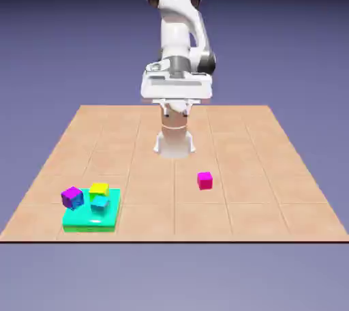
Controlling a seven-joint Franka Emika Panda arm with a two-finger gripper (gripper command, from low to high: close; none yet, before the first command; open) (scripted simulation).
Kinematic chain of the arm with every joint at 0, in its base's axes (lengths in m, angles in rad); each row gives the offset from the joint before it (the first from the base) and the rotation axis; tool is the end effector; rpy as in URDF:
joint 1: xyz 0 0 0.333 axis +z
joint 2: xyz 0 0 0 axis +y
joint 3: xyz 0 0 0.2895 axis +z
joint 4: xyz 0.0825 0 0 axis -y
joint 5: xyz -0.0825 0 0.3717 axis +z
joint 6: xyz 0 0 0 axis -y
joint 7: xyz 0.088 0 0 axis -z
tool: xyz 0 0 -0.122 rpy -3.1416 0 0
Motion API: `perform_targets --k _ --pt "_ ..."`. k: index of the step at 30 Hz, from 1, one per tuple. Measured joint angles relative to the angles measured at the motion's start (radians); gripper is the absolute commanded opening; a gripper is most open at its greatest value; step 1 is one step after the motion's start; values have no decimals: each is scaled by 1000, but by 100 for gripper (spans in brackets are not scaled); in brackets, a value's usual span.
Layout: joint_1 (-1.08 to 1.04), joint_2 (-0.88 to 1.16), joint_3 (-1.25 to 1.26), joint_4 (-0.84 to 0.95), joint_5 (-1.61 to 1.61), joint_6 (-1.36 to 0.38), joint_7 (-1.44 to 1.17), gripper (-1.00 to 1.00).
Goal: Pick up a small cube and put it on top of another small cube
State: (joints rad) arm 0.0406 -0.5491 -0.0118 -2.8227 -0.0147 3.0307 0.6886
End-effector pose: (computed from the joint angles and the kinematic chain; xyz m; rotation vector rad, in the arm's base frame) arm 0.4038 0.0129 0.4175 -2.5607 0.8579 -1.0060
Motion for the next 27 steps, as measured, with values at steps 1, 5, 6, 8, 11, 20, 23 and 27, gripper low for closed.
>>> perform_targets --k 1,5,6,8,11,20,23,27 --pt "24 17 -10 -11 -12 -5 -43 0" --pt "119 87 -49 -53 -61 -26 -217 0" --pt "142 104 -59 -63 -73 -31 -261 0" --pt "190 138 -78 -84 -97 -42 -348 0" --pt "261 190 -108 -116 -134 -57 -478 0" --pt "475 346 -196 -211 -243 -105 -870 0" --pt "546 398 -225 -242 -280 -120 -1000 0" --pt "554 475 -221 -233 -260 -61 -1023 0"
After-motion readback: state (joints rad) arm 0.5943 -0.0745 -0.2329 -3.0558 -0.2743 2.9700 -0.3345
